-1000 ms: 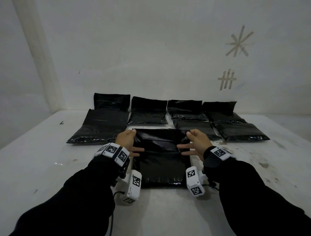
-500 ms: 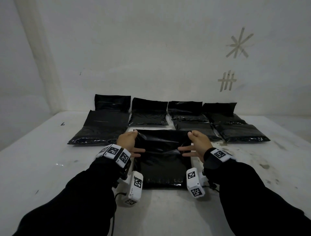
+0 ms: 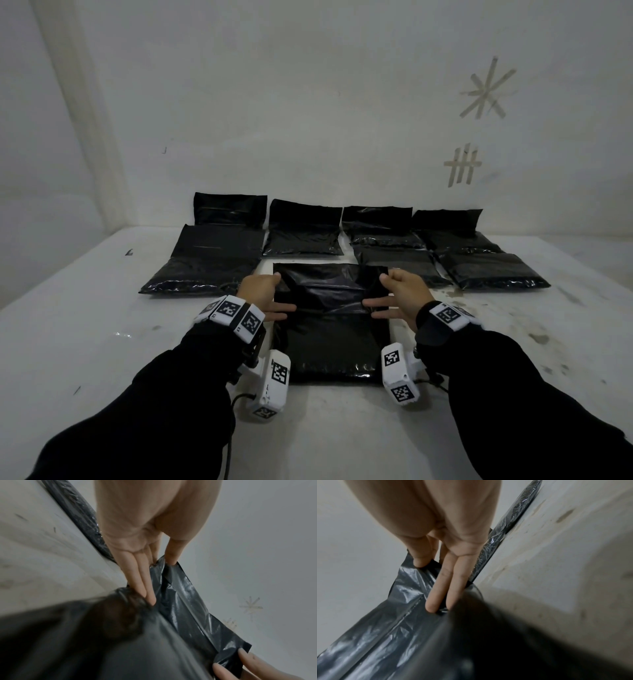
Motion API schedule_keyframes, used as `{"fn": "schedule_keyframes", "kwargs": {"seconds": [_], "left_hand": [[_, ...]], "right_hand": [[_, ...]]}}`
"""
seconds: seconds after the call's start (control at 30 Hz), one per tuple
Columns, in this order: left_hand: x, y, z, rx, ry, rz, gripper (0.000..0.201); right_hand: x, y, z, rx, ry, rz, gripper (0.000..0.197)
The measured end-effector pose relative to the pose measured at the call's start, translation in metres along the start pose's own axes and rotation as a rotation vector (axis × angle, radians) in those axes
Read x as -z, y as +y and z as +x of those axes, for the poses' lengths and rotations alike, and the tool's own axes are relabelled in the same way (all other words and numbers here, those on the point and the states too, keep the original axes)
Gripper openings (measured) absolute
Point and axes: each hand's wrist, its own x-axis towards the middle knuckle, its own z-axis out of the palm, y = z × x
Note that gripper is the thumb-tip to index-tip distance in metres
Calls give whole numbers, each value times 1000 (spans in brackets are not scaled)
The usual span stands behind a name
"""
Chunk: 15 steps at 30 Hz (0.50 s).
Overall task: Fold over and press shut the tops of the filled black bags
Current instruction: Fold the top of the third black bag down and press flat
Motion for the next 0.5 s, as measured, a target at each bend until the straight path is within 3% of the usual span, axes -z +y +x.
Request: {"fn": "schedule_keyframes", "kwargs": {"seconds": [0.5], "left_hand": [[-5, -6, -8, -50, 35, -14, 41]], "right_hand": [[4, -6, -4, -52, -56, -24, 29]]}}
